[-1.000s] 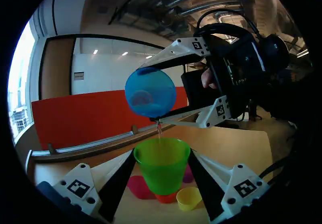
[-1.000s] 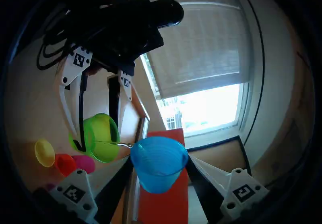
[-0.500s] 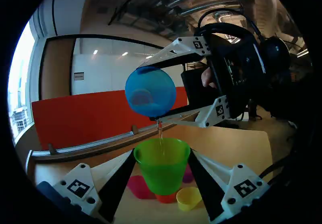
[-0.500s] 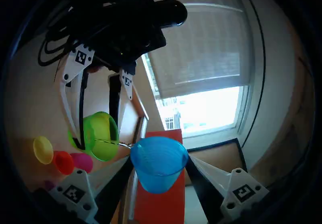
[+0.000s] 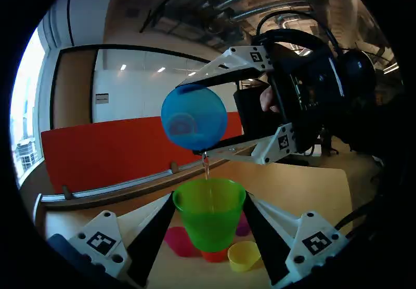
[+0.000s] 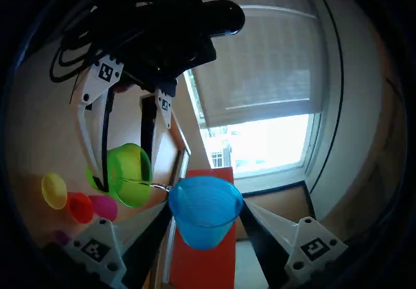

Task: Pour water

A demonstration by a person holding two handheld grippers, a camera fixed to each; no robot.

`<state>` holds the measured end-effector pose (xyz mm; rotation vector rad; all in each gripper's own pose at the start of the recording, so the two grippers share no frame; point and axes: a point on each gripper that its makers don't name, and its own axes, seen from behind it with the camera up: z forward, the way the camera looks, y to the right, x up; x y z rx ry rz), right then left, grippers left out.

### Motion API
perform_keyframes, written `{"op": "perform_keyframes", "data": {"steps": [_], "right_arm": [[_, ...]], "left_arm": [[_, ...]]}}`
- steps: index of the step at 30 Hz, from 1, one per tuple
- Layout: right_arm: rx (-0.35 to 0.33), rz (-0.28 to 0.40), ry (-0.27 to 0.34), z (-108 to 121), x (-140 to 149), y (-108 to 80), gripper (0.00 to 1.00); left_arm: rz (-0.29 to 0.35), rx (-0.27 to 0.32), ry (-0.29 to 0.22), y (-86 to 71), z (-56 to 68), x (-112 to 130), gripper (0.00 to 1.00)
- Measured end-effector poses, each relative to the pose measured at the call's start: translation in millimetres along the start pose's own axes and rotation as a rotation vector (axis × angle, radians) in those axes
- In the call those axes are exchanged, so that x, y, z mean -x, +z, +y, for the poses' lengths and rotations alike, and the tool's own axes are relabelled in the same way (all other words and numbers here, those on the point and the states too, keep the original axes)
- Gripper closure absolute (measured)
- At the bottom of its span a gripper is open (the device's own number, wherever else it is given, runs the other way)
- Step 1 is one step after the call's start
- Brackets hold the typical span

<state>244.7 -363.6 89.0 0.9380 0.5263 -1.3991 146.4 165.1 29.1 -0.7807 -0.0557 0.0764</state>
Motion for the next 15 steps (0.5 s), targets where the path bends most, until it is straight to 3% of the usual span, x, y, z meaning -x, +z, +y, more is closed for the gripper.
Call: {"op": "perform_keyframes", "data": {"steps": [15], "right_arm": [[-0.006, -0.004, -0.031, 0.5, -0.6, -0.5, 0.08]], "left_arm": [[0.0, 0.0, 0.0, -0.3, 0.2, -0.9, 0.11]]}}
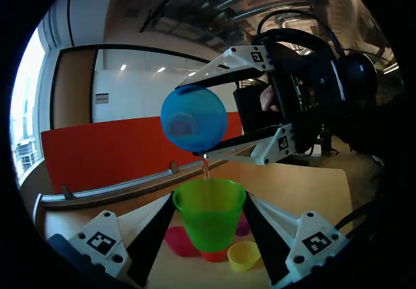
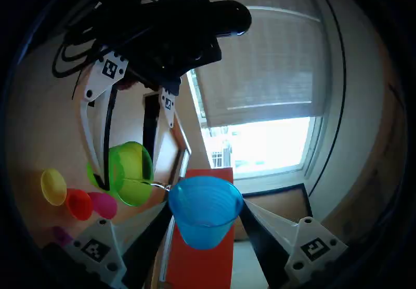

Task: Pour water

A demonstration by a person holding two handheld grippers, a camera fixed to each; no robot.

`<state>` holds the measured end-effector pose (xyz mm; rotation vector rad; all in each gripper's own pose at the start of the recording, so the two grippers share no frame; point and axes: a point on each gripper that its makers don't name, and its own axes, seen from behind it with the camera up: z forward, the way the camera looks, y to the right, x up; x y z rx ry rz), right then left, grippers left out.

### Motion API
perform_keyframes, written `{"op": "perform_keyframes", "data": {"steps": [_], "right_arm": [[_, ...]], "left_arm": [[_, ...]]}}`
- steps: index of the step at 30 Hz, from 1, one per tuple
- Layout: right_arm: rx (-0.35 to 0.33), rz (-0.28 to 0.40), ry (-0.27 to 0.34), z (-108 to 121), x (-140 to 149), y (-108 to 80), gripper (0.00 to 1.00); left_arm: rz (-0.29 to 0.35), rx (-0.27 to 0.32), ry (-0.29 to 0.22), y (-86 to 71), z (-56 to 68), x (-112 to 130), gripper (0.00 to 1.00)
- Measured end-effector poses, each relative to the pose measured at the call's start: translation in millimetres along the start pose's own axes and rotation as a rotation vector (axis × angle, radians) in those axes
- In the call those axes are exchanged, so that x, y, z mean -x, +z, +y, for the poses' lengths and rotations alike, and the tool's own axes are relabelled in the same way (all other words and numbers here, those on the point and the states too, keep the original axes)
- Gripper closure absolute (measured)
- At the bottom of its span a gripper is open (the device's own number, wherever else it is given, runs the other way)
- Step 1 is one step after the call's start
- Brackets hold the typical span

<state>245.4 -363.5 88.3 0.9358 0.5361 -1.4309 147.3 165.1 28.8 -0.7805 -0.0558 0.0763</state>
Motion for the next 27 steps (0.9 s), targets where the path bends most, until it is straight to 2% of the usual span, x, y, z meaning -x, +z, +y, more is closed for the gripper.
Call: {"op": "perform_keyframes", "data": {"steps": [27], "right_arm": [[0.011, 0.005, -0.055, 2, -16, -1.9, 0.08]], "left_arm": [[0.001, 0.001, 0.004, 0.1, -0.8, 0, 0.11]]}}
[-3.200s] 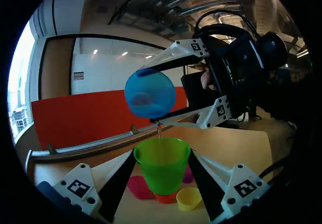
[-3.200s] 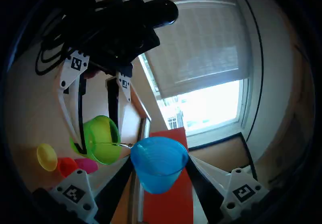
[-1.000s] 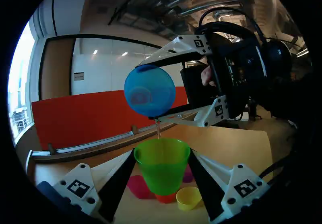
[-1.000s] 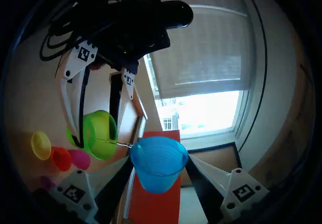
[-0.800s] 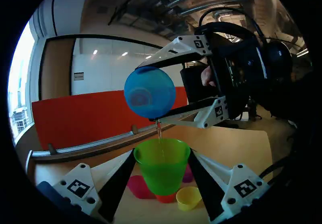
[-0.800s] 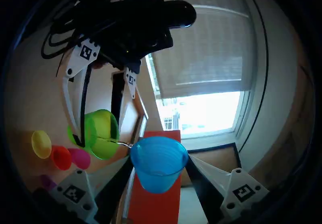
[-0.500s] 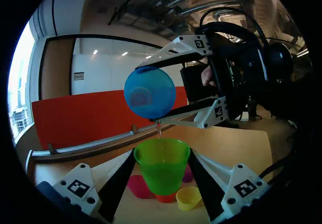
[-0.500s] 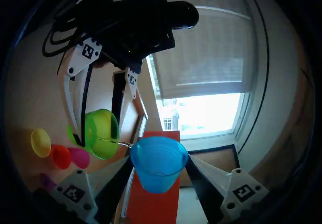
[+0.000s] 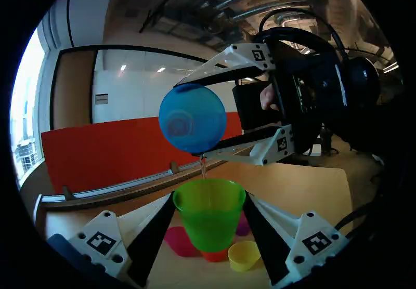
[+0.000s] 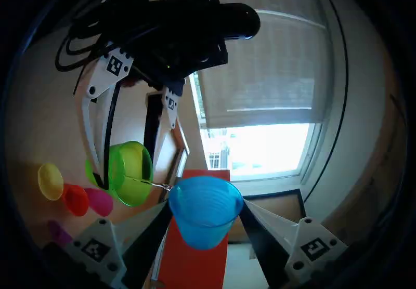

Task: Pour water

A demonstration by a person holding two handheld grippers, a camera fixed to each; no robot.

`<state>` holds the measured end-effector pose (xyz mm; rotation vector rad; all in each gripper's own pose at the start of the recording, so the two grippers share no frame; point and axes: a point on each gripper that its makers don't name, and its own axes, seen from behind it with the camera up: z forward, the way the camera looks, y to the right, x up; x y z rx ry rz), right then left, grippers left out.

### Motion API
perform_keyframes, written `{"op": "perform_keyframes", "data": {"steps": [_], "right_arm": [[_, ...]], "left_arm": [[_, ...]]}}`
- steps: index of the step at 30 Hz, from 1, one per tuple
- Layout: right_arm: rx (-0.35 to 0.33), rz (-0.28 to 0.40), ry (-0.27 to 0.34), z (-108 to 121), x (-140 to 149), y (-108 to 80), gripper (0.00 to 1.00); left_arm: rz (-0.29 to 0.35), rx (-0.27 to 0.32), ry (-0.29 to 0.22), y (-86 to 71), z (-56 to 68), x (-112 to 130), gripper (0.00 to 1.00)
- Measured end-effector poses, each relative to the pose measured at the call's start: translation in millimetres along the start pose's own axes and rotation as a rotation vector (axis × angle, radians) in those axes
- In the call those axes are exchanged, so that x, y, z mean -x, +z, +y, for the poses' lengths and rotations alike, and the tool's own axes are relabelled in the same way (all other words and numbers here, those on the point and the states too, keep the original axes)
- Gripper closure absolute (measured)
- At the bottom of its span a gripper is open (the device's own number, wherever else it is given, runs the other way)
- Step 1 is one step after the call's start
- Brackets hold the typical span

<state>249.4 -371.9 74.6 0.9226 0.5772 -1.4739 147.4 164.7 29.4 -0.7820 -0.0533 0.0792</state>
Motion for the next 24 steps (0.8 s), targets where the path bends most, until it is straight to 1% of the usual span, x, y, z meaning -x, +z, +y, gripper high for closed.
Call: {"op": "perform_keyframes", "data": {"steps": [15, 24], "right_arm": [[0.009, -0.001, -0.024, 5.1, -4.9, -1.8, 0.08], [0.013, 0.0, -0.044, 5.8, -6.8, -2.9, 0.08]], "left_arm": [[0.005, -0.005, 0.0, -3.4, -2.0, -3.6, 0.11], [0.006, -0.004, -0.001, -3.0, -0.5, -3.9, 0.11]]}}
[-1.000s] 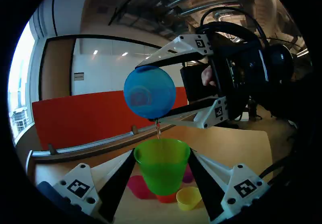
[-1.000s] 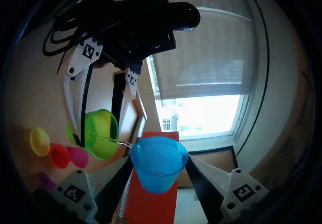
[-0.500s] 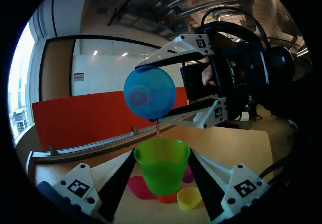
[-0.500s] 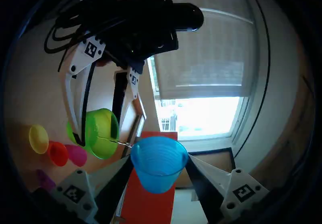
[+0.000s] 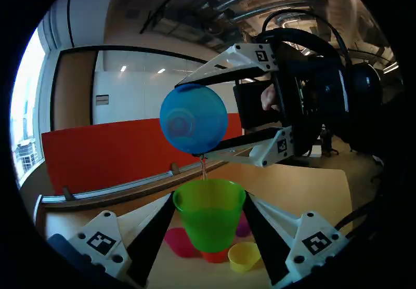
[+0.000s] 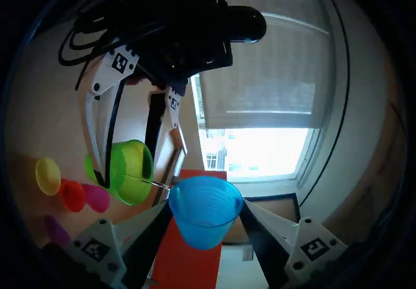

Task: Pour water

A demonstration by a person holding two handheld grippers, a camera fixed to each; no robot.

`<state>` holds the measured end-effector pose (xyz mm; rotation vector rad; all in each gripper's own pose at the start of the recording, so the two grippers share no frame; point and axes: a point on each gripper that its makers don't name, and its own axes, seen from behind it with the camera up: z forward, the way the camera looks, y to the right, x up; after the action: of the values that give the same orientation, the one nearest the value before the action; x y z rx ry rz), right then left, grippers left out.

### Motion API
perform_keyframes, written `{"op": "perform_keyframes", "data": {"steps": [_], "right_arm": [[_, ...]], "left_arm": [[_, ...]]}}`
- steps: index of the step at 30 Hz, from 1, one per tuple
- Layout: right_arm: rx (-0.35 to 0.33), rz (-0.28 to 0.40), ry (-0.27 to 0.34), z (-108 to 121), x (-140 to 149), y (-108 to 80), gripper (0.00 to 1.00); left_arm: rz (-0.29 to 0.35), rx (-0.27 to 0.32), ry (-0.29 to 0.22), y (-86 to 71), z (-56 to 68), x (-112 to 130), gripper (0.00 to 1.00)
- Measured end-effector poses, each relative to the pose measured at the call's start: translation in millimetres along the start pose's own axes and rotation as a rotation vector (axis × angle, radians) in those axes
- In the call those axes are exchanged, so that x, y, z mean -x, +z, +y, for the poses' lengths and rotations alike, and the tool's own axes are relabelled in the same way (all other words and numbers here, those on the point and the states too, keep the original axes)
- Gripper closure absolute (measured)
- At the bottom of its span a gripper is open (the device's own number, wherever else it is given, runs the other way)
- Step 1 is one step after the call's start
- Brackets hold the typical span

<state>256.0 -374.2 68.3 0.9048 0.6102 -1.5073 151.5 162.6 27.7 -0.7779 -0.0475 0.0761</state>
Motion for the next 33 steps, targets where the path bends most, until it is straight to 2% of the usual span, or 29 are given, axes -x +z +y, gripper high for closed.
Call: {"op": "perform_keyframes", "data": {"steps": [33], "right_arm": [[0.009, 0.001, -0.039, 2, -11, -2.7, 0.09]], "left_arm": [[0.002, -0.002, 0.0, -1.2, -1.2, 0, 0.11]]}}
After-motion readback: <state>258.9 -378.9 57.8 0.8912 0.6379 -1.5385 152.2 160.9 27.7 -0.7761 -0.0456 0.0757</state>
